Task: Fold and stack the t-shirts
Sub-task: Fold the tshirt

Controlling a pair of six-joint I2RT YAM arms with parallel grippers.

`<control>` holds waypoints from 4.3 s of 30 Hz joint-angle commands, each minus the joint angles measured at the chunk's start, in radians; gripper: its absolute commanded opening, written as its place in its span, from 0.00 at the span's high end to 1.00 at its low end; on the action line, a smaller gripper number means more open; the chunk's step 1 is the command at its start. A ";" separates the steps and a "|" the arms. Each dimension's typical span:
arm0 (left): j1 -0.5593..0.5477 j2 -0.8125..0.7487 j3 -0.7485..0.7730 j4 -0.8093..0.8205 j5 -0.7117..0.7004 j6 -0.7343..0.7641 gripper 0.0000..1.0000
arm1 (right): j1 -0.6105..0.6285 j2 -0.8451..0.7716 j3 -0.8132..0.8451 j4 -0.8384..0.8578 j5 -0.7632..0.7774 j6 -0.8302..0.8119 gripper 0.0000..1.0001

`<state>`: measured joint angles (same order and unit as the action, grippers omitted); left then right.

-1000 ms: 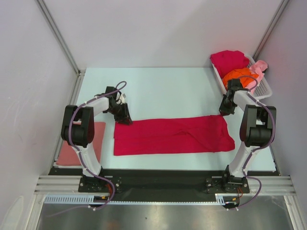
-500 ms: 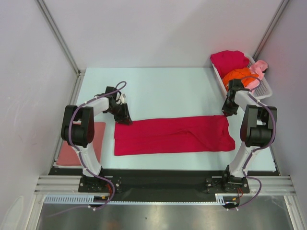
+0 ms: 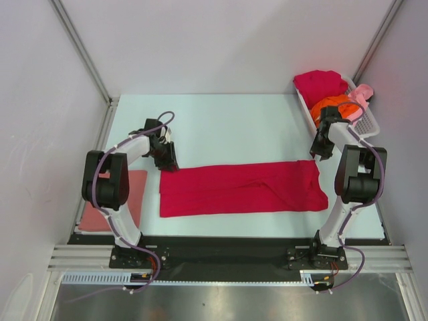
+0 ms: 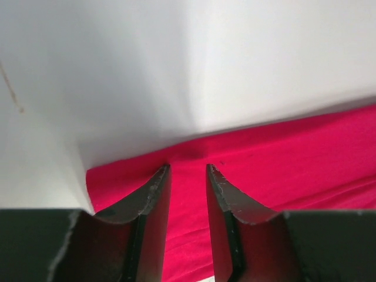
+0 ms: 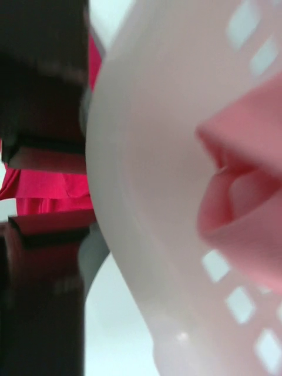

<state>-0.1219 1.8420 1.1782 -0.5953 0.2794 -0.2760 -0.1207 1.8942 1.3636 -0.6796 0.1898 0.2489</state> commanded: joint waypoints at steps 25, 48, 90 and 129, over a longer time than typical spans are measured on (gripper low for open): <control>-0.194 -0.113 -0.006 0.042 0.142 -0.005 0.46 | 0.092 -0.314 -0.235 0.012 -0.373 0.061 0.72; -0.182 -0.145 -0.091 0.014 0.090 0.023 0.48 | 0.041 -0.007 -0.049 0.041 -0.043 -0.039 0.77; -0.183 -0.099 -0.046 -0.020 0.129 0.052 0.47 | 0.332 -0.145 -0.182 -0.028 -0.380 0.038 0.48; -0.213 -0.056 0.021 -0.041 0.218 0.018 0.48 | 0.440 0.043 0.090 -0.086 -0.365 -0.036 0.80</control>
<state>-0.3233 1.7851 1.1755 -0.6411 0.4572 -0.2543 0.3149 1.9068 1.3903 -0.7277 -0.1970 0.2379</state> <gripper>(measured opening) 0.519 0.181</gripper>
